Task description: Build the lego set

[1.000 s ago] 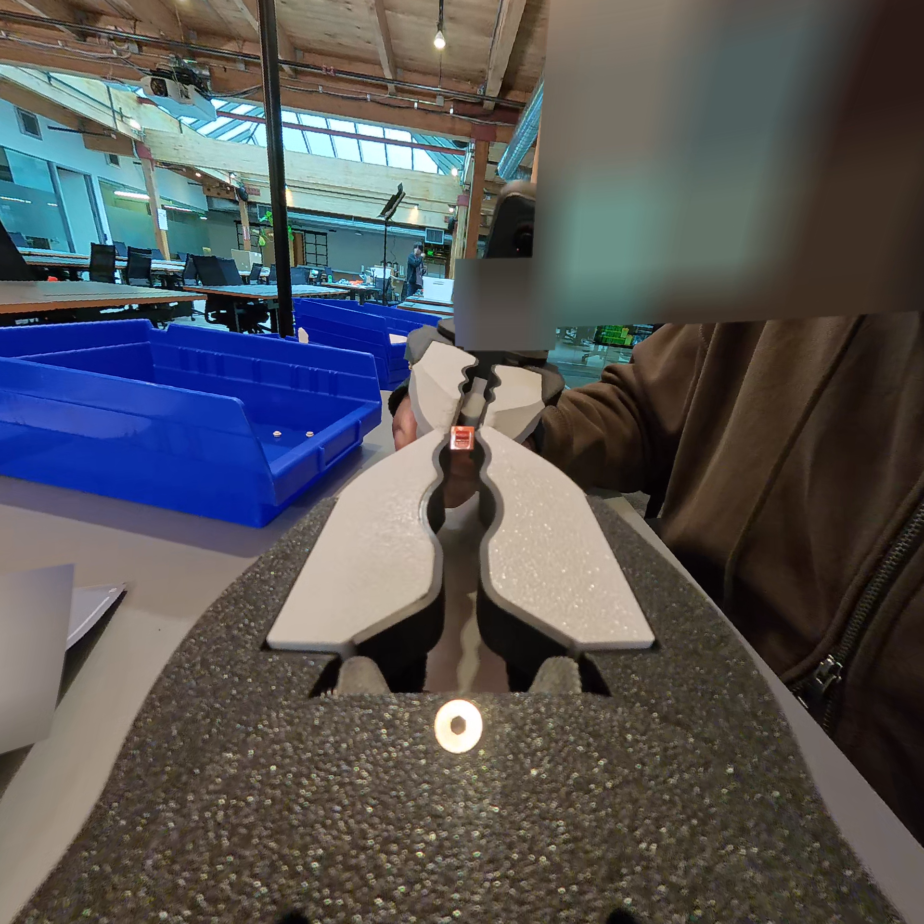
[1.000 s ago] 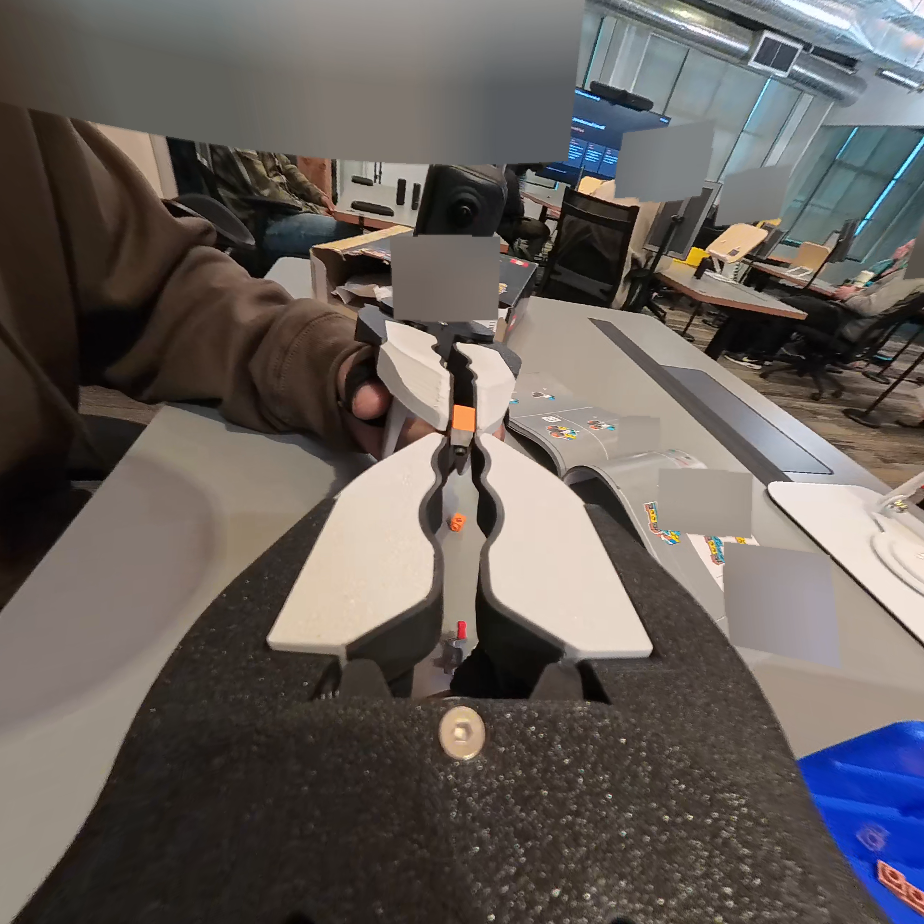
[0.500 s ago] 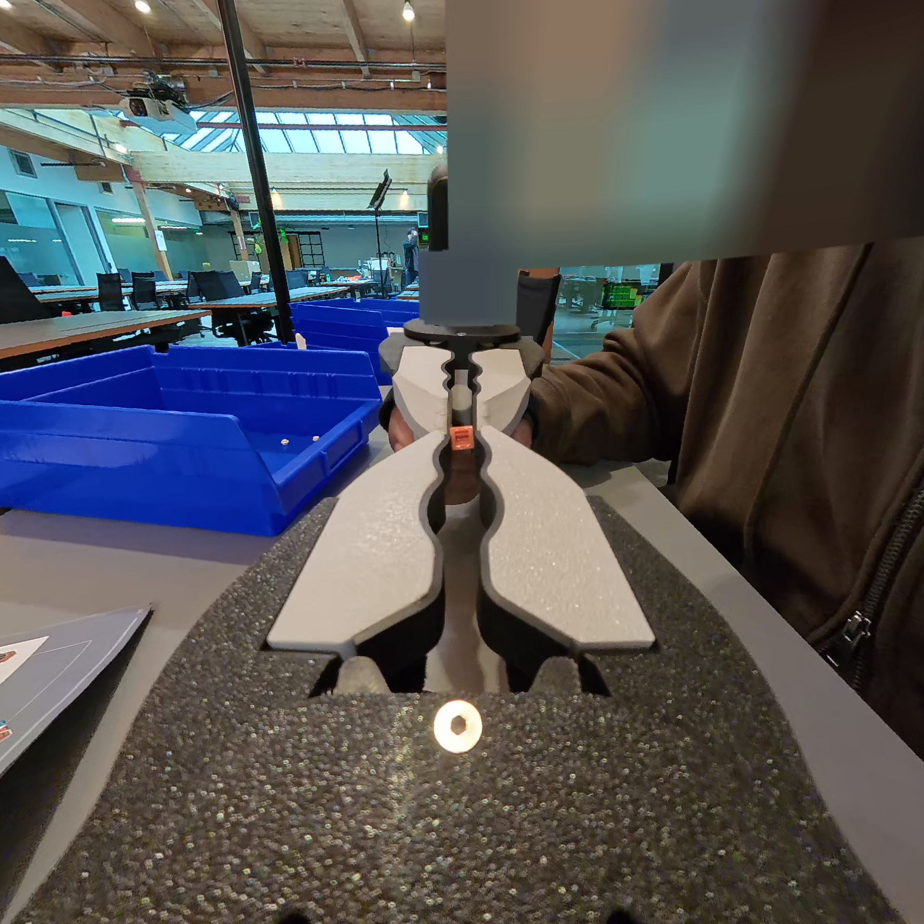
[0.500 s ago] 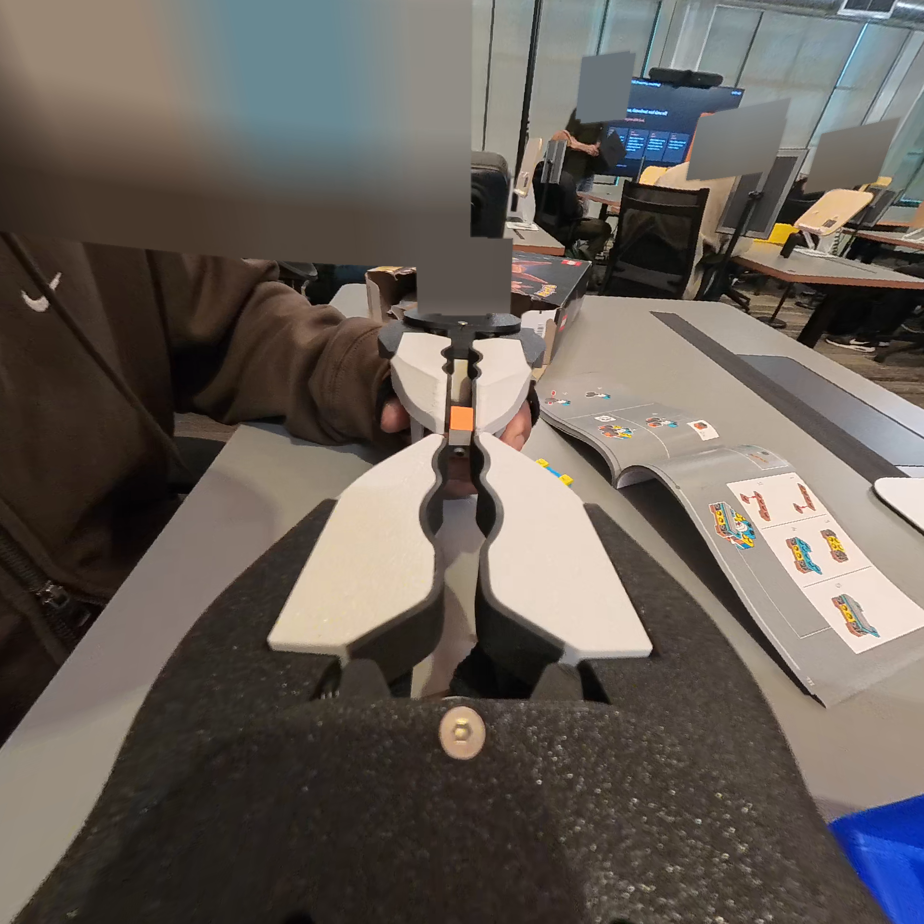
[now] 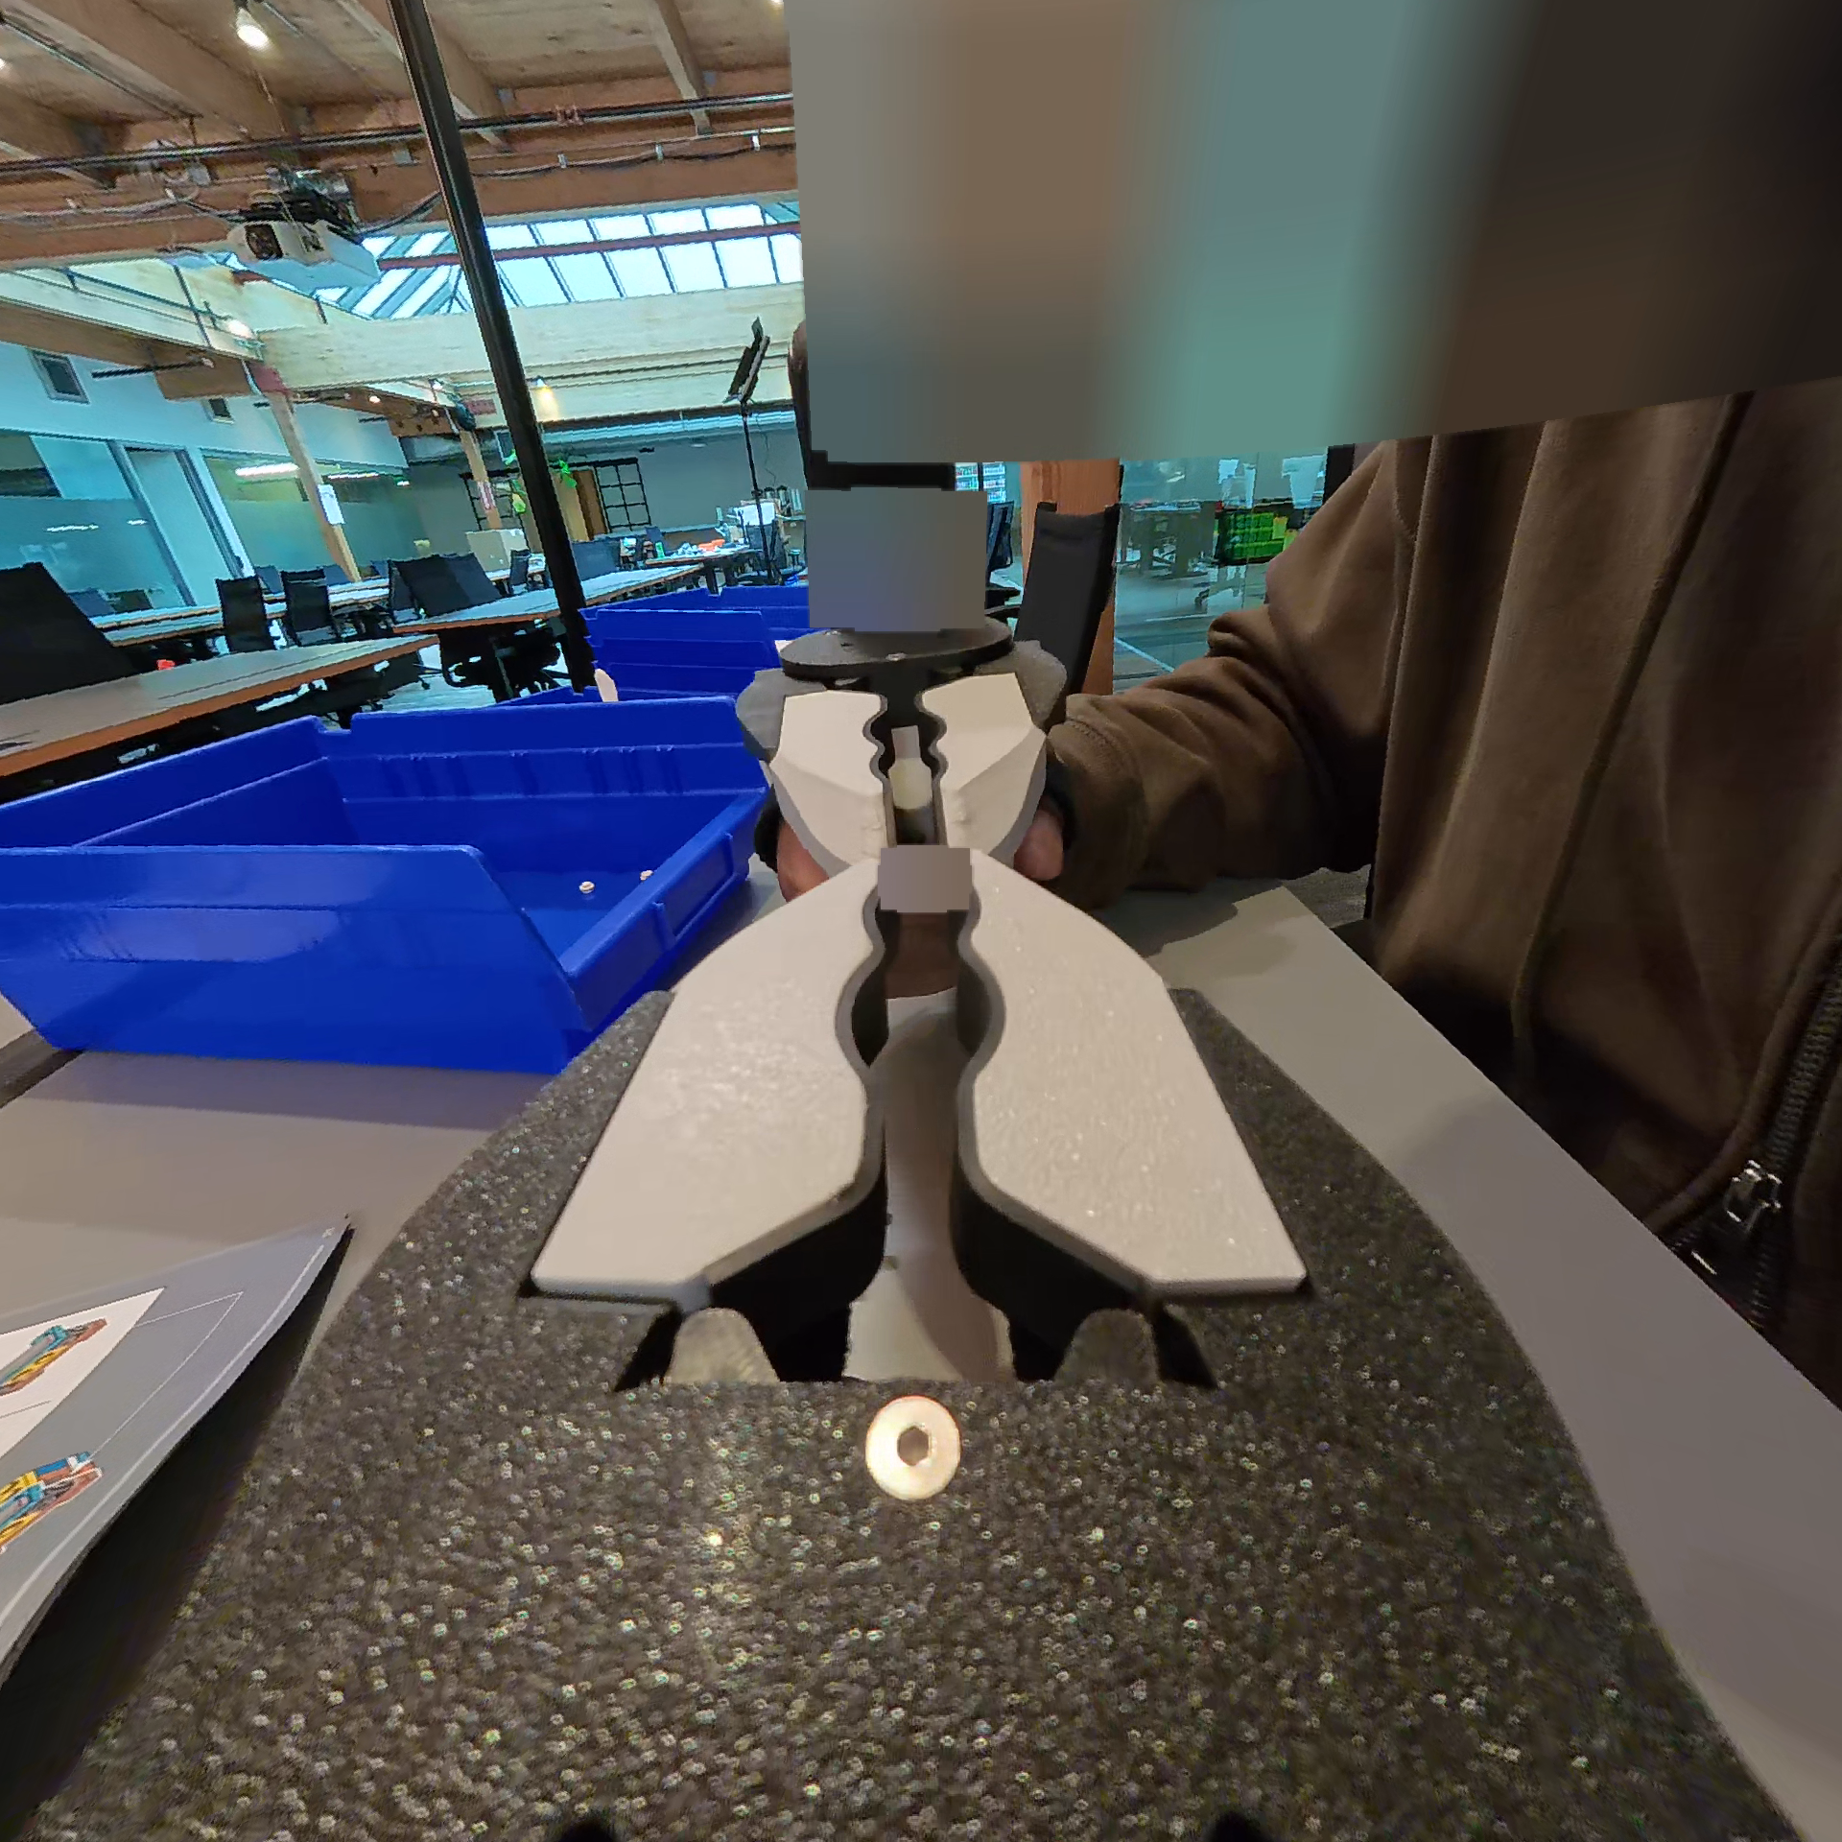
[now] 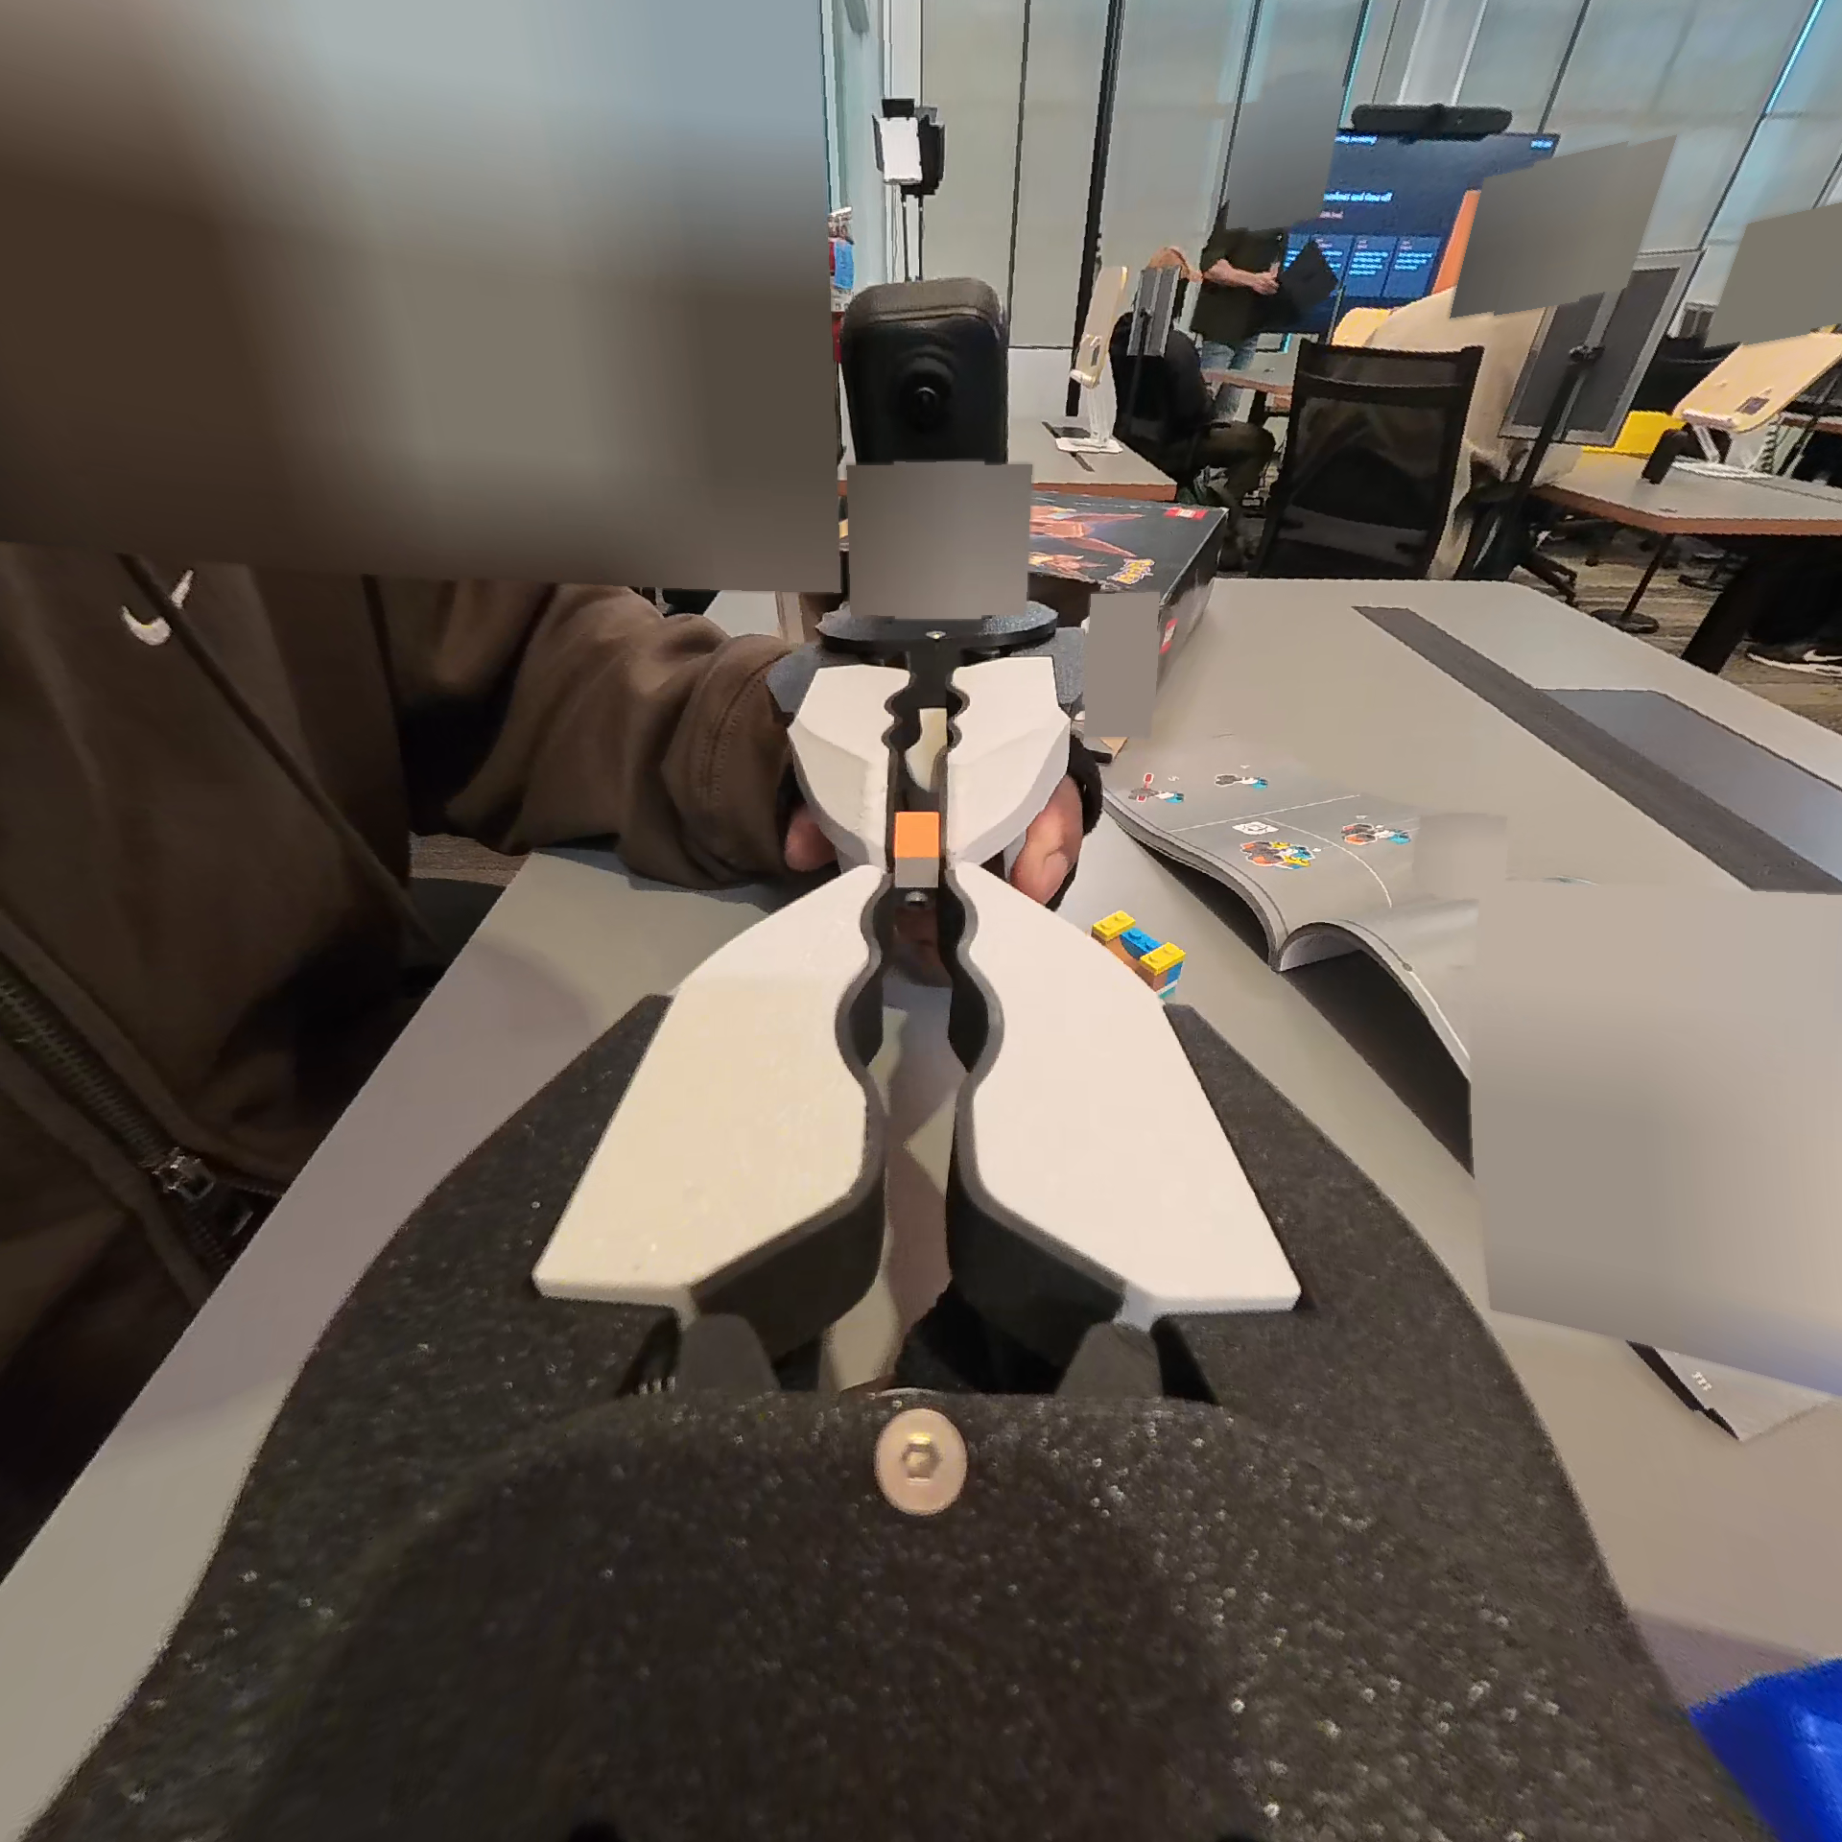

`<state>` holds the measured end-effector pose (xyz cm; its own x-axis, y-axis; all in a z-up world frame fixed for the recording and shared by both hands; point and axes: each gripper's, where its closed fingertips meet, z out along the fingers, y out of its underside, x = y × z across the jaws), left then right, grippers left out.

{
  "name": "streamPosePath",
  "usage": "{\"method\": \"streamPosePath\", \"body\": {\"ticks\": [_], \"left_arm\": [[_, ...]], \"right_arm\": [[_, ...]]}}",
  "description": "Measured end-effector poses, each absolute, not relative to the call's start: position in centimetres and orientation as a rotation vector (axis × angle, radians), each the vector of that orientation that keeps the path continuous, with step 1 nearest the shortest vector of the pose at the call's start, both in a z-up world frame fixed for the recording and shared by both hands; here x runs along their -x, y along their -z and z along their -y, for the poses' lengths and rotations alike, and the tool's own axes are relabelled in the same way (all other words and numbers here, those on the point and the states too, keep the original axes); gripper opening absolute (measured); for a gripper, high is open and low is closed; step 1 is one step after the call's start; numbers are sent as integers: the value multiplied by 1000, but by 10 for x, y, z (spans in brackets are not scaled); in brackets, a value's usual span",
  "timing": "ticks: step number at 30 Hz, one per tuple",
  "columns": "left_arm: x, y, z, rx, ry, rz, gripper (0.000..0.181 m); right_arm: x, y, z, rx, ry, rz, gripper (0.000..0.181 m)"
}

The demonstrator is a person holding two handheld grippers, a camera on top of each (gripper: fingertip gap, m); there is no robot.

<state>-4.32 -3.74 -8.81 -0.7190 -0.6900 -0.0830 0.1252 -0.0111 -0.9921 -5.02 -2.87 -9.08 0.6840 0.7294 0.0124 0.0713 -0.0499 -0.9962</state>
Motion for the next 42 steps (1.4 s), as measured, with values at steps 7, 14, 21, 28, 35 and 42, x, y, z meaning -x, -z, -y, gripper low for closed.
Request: {"method": "streamPosePath", "body": {"ticks": [7, 14, 21, 28, 35, 42], "left_arm": [[42, 88, 36, 621, 1814, -1680, 8], [42, 88, 36, 634, 1831, -1676, 8], [41, 88, 35, 649, 1836, -1677, 8], [41, 88, 35, 643, 1837, -1676, 8], [42, 88, 36, 633, 1832, -1682, 8], [41, 87, 27, 680, 1763, -1707, 24]], "right_arm": [[49, 91, 27, 1543, -531, 700, 7], [48, 91, 27, 1542, -490, 708, 7], [48, 92, 26, 1545, -451, 720, 7], [48, 91, 26, 1542, -444, 723, 7], [49, 92, 27, 1545, -469, 721, 7], [39, 121, 38, 1718, -437, 864, 7]]}}
